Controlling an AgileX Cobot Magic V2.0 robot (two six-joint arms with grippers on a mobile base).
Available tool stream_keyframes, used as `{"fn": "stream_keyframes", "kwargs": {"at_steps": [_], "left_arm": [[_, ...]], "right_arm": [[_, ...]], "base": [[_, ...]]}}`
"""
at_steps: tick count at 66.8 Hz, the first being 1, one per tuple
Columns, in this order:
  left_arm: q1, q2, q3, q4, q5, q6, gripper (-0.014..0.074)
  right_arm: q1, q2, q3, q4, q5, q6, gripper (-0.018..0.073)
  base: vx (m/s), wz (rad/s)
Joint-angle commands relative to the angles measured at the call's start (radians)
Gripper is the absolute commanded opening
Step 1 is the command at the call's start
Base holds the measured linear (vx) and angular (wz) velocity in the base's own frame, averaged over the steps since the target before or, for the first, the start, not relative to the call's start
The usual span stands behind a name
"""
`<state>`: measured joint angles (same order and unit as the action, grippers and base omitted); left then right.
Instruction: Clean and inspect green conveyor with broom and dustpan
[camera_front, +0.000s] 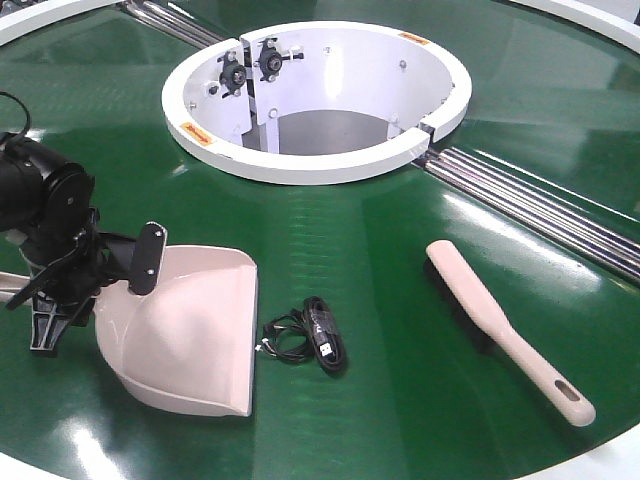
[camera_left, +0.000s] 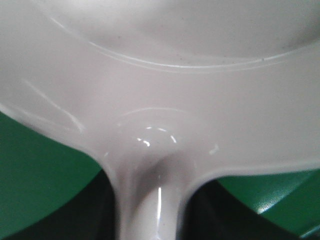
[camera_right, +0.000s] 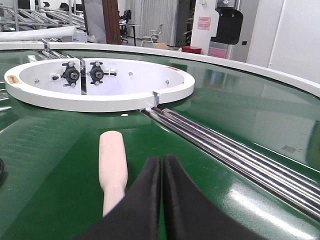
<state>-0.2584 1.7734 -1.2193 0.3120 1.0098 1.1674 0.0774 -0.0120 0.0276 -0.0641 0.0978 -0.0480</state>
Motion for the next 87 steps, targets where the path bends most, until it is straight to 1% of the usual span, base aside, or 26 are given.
{"fn": "stream_keyframes", "kwargs": {"at_steps": [1,13,28,47,64,78,83,87], "left_arm": [[-0.016,-0.036,-0.028,0.012,0.0,-0.005,0.0003],[-0.016,-0.036,-0.03,0.012,-0.002,-0.005,0.0003],[-0.016,-0.058,-0.03,0.006,0.033,-0.005,0.0003],[-0.016,-0.1,-0.03,0.005,0.028,-0.005,0.0003],[-0.054,-0.1,-0.03,0.006,0.023,-0.013,0.0003],[-0.054,-0.1,-0.03,0.004,0.037,-0.023,0.0003],[-0.054,-0.1,-0.03,-0.013,0.037,-0.023,0.0003],[-0.054,-0.1,-0.03,-0.047,0.035,-0.023,0.0003]], "right_arm": [[-0.006,-0.011,0.003,-0.007,-0.078,0.003,-0.0008],[-0.006,-0.011,0.003,-0.007,-0.078,0.003,-0.0008],[-0.006,-0.011,0.003,-0.007,-0.078,0.003,-0.0008],[-0.006,-0.011,0.003,-0.007,-0.078,0.003,-0.0008],[-0.006,-0.011,0.003,-0.007,-0.078,0.003,-0.0008],[-0.006,-0.011,0.003,-0.007,-0.078,0.003,-0.0008],[-0.006,-0.011,0.003,-0.007,-0.078,0.003,-0.0008],[-0.006,-0.011,0.003,-0.007,-0.078,0.003,-0.0008]], "base": [[0.0,0.0],[0.0,0.0],[0.0,0.0],[0.0,0.0],[0.0,0.0],[0.0,0.0],[0.0,0.0],[0.0,0.0]]}}
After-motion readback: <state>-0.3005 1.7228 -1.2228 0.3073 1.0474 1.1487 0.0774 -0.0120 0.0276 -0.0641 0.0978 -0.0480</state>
